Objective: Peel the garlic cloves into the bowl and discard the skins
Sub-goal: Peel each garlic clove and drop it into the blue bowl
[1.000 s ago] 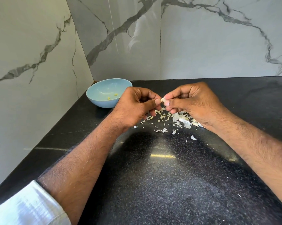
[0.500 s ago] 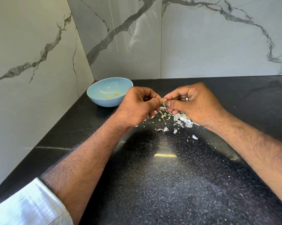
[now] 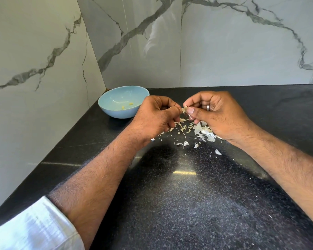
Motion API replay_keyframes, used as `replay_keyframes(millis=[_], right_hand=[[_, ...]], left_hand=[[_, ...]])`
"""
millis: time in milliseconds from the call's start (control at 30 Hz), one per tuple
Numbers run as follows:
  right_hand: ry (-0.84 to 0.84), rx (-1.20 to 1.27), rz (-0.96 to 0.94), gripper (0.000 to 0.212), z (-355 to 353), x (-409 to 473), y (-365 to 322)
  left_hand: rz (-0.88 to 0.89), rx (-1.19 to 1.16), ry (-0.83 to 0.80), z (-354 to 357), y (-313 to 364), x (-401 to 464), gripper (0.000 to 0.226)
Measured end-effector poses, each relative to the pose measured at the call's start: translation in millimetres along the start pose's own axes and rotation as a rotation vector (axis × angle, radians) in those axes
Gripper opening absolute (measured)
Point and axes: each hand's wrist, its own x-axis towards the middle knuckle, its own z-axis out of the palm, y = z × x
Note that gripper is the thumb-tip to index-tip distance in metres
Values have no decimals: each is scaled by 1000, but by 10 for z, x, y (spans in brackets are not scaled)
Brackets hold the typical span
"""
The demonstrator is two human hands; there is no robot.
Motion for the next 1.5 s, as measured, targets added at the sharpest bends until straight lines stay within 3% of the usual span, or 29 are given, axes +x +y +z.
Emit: replay_keyframes(millis=[233, 300, 433, 567, 833, 1000, 1100, 1167, 1367, 1500], right_hand=[[16, 524, 81, 18, -208, 30, -203], [8, 567, 131, 20, -230, 34, -200], [-2, 554, 231, 17, -197, 29, -139], [-9, 590, 274, 22, -192, 30, -122], [-29, 589, 351, 31, -97, 9, -120], [-26, 595, 360, 28, -123, 12, -127], [-13, 577, 355, 30, -133, 16, -118], [-4, 552, 355, 33, -143, 18, -116], [3, 531, 386, 48, -143, 19, -101], [-13, 498, 376, 39, -125, 22, -92]], left_hand=[[-103, 129, 31, -89, -35, 26, 6], [-57, 194, 54, -117, -51, 28, 20], [7, 216, 147, -134, -20, 33, 11], [-36, 193, 120, -81, -22, 38, 26], [158, 89, 124, 10, -63, 17, 20], [111, 219, 174, -38, -117, 59, 52], [136, 266, 162, -107, -129, 79, 23], [152, 280, 124, -110, -119, 70, 43], [238, 26, 28, 42, -97, 32, 16], [262, -29, 33, 51, -102, 23, 12]])
